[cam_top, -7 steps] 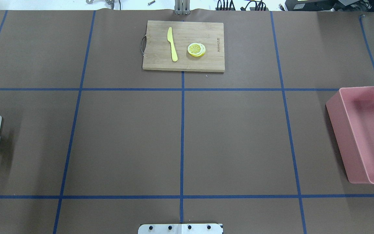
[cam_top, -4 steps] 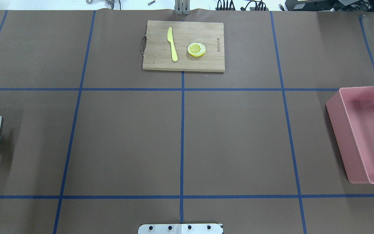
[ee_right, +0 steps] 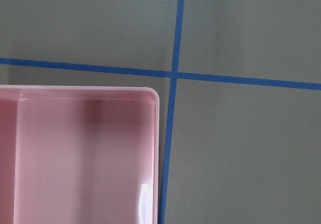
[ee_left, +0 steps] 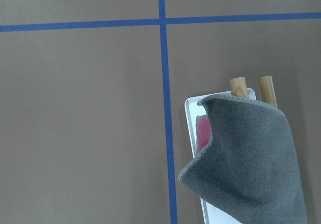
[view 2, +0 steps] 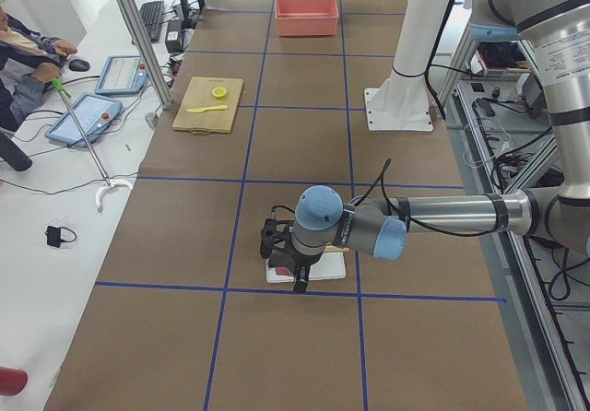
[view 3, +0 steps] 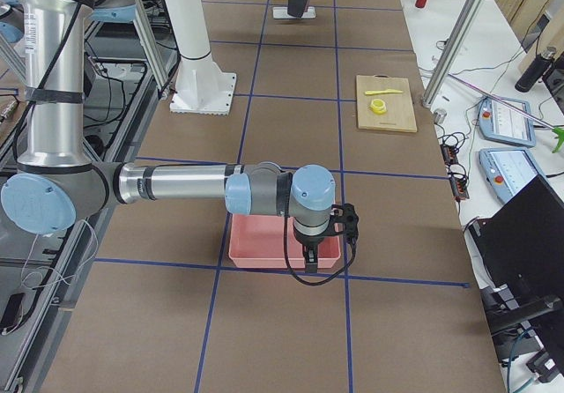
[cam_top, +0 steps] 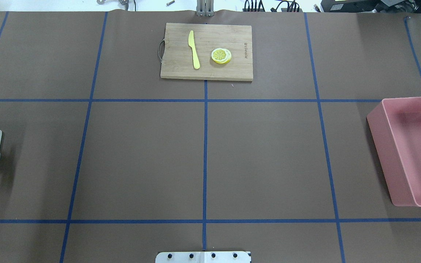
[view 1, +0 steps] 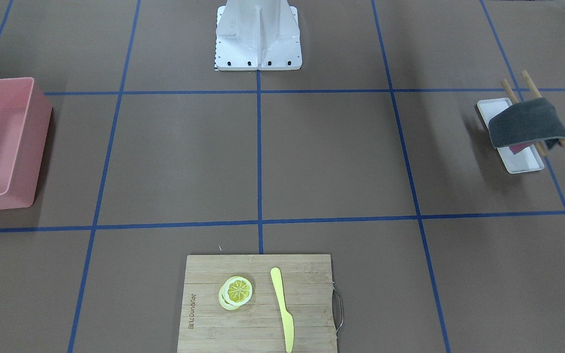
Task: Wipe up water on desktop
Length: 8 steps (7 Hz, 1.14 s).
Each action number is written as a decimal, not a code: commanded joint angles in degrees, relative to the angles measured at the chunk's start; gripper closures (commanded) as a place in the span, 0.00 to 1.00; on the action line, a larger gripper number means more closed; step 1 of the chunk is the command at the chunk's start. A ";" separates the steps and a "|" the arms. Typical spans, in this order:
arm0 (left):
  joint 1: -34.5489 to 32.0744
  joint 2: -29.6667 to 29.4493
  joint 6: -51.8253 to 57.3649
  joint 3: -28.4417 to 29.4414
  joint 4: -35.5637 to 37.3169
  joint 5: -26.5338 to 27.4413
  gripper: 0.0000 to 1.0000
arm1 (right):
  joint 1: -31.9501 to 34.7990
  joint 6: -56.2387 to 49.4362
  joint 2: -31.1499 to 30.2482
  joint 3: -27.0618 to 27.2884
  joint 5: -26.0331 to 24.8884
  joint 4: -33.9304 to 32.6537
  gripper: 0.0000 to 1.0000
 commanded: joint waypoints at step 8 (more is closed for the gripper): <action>7.18 -5.37 -20.04 4.43 -3.42 0.17 0.03 | -3.07 -0.36 -0.65 3.48 7.20 0.13 0.00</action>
